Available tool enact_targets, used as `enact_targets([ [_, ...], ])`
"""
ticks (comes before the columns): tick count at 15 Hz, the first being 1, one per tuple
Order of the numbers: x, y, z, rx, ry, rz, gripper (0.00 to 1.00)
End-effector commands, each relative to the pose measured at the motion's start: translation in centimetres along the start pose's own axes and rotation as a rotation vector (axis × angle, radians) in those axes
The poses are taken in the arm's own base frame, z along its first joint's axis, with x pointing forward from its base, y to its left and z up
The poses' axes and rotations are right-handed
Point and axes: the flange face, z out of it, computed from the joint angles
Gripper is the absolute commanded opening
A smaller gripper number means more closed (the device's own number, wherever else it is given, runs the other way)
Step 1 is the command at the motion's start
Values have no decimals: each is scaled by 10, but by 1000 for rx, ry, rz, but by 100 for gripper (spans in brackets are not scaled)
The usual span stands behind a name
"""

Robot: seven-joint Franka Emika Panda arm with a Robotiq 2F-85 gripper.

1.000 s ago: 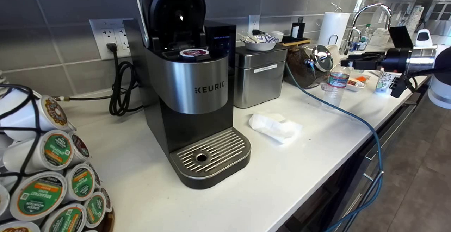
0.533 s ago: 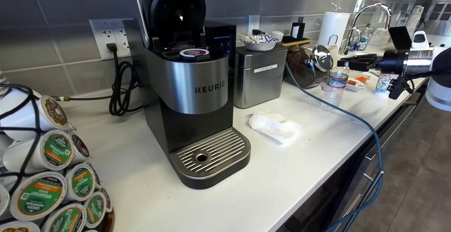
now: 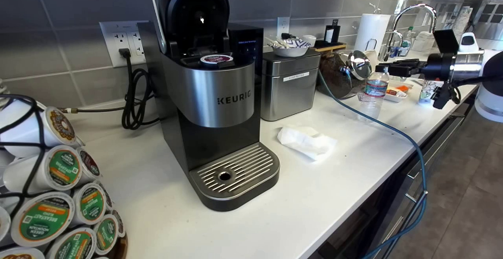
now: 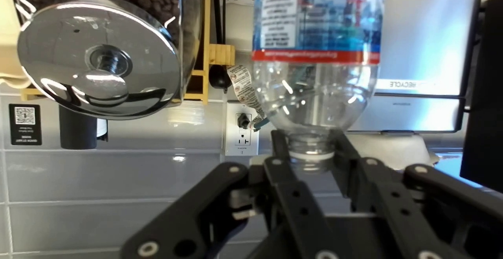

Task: Put the clear bottle into the cupboard

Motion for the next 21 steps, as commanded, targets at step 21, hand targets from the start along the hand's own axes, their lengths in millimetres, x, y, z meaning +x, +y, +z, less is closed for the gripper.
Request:
enact_targets([
  [21,308,-99,-69,164,-8,-174,8],
])
